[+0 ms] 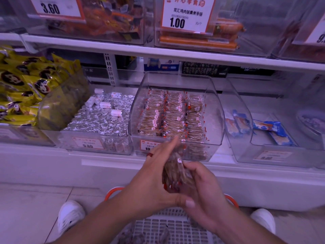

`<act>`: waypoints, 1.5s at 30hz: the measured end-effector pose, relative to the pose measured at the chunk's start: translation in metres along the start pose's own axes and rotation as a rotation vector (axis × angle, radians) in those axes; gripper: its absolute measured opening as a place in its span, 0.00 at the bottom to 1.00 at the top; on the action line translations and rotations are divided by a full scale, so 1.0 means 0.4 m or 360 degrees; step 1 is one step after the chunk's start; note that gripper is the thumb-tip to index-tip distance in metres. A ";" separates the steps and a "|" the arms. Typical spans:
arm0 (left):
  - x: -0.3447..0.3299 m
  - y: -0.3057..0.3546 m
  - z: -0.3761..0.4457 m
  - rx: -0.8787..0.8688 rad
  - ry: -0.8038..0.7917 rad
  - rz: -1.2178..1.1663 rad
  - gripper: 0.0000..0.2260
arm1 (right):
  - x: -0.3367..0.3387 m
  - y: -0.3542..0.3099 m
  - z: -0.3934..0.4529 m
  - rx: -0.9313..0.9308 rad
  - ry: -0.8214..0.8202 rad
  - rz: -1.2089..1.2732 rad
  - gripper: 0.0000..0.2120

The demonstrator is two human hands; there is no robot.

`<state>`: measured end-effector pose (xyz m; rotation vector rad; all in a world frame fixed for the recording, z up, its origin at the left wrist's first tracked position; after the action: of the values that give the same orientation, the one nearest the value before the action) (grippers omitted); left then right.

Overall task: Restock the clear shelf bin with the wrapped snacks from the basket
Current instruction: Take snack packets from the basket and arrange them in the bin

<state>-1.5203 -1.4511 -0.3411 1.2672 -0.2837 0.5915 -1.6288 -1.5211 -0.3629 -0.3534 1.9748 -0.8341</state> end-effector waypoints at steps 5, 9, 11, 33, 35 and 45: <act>-0.004 0.023 -0.002 0.0456 0.0404 -0.0667 0.33 | -0.012 -0.031 -0.015 0.0455 0.0305 -0.0351 0.24; -0.024 0.054 0.004 0.0517 0.0269 -0.0941 0.25 | -0.021 -0.039 -0.033 0.0676 0.0383 -0.0508 0.24; -0.022 0.074 0.020 0.0494 0.0335 -0.0859 0.24 | -0.024 -0.044 -0.043 0.0725 0.0368 -0.0558 0.26; -0.017 -0.153 0.657 0.0088 -0.0514 0.1073 0.34 | 0.178 -0.293 -0.048 0.1247 0.0965 -0.1222 0.25; -0.037 -0.181 0.646 0.0068 -0.0559 0.1267 0.41 | 0.178 -0.295 -0.040 0.1234 0.0968 -0.1268 0.24; -0.046 -0.199 0.650 -0.0063 -0.0916 0.1682 0.37 | 0.174 -0.277 -0.027 0.1340 0.0993 -0.1403 0.23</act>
<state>-1.4600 -1.7169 -0.3393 1.1639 -1.4885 1.0804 -1.6837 -1.6352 -0.3292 -0.4881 1.7287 -2.4628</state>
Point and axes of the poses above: each hand's wrist, its own z-axis towards the middle knuckle, its own x-axis out of the back of the hand, y = z × x, the point moved 3 cm from there along z, towards the middle knuckle, and after that the axes turned 5 degrees about -x, right-handed, at the moved point
